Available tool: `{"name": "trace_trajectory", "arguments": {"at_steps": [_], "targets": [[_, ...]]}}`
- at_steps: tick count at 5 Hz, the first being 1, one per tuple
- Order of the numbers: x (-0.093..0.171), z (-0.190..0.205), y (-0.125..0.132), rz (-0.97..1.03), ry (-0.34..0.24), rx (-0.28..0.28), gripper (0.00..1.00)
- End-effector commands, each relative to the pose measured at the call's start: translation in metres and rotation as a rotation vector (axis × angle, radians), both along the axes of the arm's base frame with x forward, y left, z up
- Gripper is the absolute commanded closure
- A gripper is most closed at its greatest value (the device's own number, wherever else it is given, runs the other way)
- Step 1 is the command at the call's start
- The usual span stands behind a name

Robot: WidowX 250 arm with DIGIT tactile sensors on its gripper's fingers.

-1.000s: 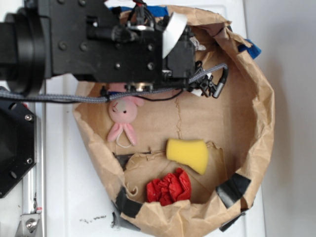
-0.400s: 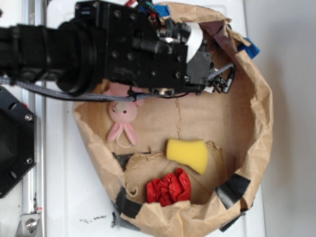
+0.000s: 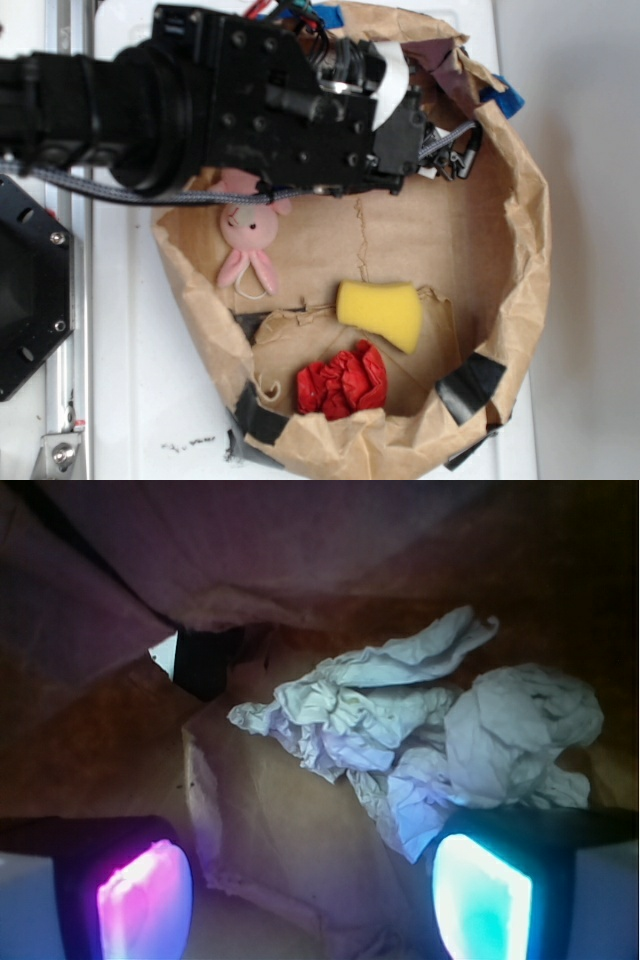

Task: Grab the white paper.

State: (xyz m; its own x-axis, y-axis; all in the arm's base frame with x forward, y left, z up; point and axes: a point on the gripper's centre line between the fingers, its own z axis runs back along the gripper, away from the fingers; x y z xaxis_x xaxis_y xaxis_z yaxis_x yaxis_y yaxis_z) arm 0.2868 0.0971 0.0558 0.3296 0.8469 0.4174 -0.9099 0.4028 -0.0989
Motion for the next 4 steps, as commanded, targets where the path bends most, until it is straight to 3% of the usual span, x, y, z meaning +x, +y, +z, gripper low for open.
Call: {"name": "trace_trajectory", "arguments": {"at_steps": [1,2,4], "targets": [[-0.0059,0.0213,0.0211,0.149,-0.049,0.094,0.00],[-0.0121,0.0269,0.0201,0.206,0.011,0.068,0.00],[-0.0080,0.0279,0.0197,0.207,0.027,0.066,0.00]]}}
